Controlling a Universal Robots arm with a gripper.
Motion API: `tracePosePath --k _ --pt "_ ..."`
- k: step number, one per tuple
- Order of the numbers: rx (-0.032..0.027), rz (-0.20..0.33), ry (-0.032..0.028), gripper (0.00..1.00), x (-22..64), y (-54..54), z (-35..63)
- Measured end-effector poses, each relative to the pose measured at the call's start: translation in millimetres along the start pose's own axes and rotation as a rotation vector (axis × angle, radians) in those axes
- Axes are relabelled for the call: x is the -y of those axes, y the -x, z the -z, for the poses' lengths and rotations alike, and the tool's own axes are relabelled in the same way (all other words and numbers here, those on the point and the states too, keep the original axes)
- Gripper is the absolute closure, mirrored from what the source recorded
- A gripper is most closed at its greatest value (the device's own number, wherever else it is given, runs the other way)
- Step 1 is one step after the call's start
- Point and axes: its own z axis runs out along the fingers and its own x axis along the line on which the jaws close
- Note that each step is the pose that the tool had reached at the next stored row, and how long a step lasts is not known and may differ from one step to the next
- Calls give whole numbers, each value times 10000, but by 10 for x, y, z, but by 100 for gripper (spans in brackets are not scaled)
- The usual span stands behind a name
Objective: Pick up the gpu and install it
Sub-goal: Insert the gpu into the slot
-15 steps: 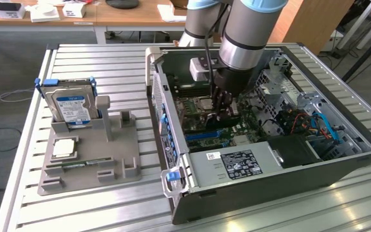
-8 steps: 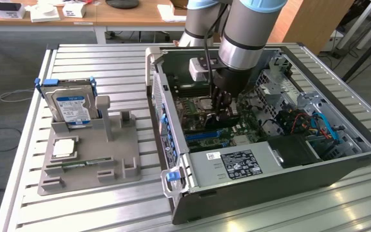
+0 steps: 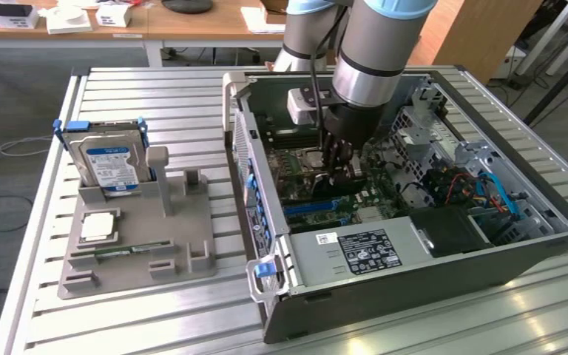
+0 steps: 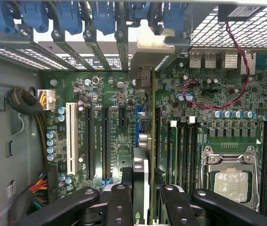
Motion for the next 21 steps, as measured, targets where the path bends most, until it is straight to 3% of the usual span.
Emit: tracePosePath --k 21 --pt "0 -1 -3 73 -73 -37 0"
